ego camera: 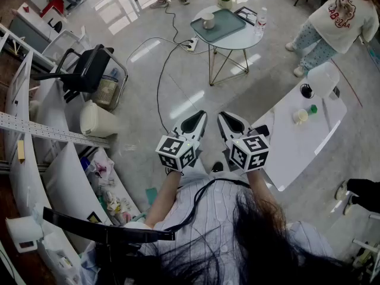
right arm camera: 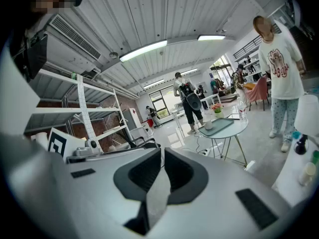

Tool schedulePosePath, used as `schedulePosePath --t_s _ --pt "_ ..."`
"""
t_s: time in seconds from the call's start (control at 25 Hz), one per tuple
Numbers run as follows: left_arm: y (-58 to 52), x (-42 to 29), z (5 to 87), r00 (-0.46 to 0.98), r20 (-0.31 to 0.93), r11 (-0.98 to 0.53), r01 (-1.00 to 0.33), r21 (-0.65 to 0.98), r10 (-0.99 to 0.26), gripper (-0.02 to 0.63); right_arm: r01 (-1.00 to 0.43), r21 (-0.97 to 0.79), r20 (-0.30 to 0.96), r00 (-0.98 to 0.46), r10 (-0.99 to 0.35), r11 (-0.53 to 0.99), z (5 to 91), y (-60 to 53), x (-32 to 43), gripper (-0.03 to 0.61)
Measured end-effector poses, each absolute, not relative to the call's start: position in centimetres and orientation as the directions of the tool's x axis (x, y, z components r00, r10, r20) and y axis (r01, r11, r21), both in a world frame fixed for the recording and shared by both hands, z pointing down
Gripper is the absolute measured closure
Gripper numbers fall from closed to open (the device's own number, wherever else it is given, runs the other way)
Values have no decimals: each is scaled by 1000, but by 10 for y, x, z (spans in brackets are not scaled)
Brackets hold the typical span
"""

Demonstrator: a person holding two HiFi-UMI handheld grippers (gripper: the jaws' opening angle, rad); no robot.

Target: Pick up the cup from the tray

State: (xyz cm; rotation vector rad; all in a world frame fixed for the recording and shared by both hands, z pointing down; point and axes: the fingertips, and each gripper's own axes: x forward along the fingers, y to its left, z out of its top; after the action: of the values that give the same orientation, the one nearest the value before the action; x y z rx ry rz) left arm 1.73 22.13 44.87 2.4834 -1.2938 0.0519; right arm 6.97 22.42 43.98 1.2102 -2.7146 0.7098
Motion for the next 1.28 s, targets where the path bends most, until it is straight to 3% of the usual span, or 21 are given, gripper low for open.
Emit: schedulePosePath --t_s 0.6,1.28 --pt "206 23 454 586 193 -522 -799 299 -787 597 -729 -413 246 -666 -704 546 446 204 84 535" --pt "72 -23 456 636 203 -560 -760 329 -744 597 -747 -443 278 -641 -716 496 451 71 37 535"
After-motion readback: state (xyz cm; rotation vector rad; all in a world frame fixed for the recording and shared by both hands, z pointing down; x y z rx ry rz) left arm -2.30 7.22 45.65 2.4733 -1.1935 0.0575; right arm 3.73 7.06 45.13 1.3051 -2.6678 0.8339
